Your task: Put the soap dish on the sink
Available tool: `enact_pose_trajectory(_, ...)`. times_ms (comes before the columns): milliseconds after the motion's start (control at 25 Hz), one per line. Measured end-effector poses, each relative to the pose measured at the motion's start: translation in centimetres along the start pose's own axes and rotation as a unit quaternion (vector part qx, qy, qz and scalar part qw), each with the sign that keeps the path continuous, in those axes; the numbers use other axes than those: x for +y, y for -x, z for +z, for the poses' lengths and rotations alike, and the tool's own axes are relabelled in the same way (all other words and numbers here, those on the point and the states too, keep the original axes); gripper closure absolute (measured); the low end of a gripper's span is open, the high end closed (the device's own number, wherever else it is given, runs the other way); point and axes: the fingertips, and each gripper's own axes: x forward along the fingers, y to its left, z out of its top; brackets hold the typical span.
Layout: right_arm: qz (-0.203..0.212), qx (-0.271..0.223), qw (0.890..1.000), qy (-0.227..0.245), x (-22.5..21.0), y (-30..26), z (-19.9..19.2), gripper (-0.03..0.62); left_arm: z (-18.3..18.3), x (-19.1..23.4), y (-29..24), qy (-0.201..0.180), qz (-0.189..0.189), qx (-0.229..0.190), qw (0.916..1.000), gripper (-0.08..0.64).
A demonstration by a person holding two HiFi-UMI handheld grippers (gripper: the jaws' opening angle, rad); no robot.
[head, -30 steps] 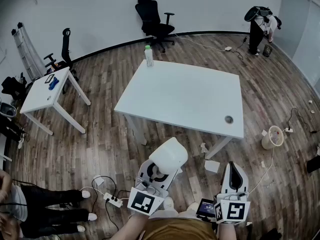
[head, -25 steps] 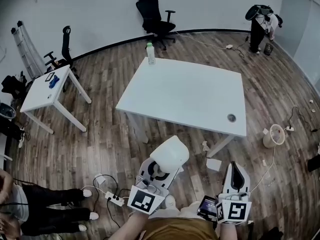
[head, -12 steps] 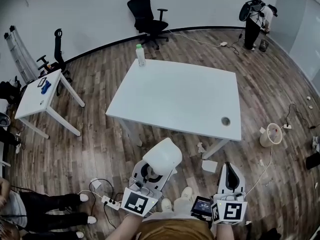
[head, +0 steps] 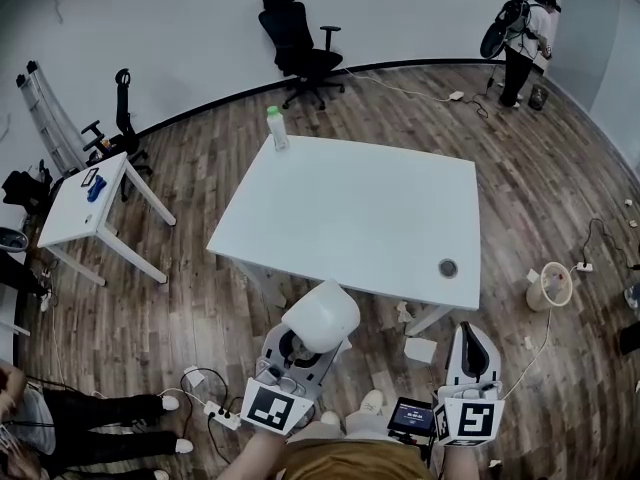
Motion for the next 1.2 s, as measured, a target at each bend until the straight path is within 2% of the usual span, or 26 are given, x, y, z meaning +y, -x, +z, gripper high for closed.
enact_pose_trajectory(280, 0.009, 0.015, 1.000, -0.010, -2.0, -1.7, -1.5, 0.582, -1.1, -0.7, -2.6, 0.009, 0.002, 0.009, 0.9999, 0.400)
enact_pose_trajectory(520, 0.006, 0.021, 1.000, -0.014, -2.7, -4.6, -1.5, 0.581, -1.4, 0.7, -5.3, 0.015, -0.005, 0.010, 0.9998, 0.400)
enact_pose_trajectory(680, -0.006, 0.026, 1.000, -0.014, -2.8, -7.4, -1.8, 0.583, -2.2, 3.0, -7.4, 0.009, -0.014, 0.010, 0.9998, 0.400)
enact_pose_trajectory(840, -0.014, 0.032, 0.999, -0.005, -2.3, -10.9, -1.9, 0.582, -3.4, 6.0, -9.4, -0.013, -0.029, 0.018, 0.9993, 0.400)
enact_pose_trajectory(1200, -0.026, 0.030, 0.999, 0.009, 0.1, -17.3, -0.7, 0.581, -5.5, 12.5, -12.3, -0.012, -0.047, 0.007, 0.9988, 0.400)
